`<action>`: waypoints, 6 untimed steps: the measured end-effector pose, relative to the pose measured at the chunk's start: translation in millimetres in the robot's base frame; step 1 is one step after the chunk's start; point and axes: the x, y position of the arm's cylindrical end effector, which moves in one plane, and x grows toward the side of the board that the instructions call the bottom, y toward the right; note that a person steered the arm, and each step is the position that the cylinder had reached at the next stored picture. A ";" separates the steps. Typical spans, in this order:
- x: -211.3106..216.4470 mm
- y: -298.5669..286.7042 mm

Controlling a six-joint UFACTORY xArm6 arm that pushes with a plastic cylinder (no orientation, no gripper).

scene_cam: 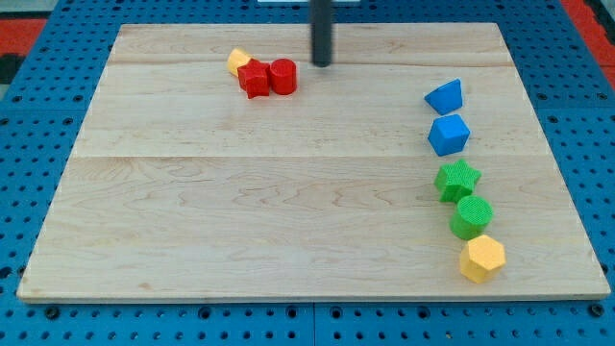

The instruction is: Move the yellow hexagon to the bottom side

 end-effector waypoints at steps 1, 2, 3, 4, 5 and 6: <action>-4.1 86.2; 36.1 162.5; 119.2 197.3; 217.7 198.6; 296.3 153.8; 340.2 75.4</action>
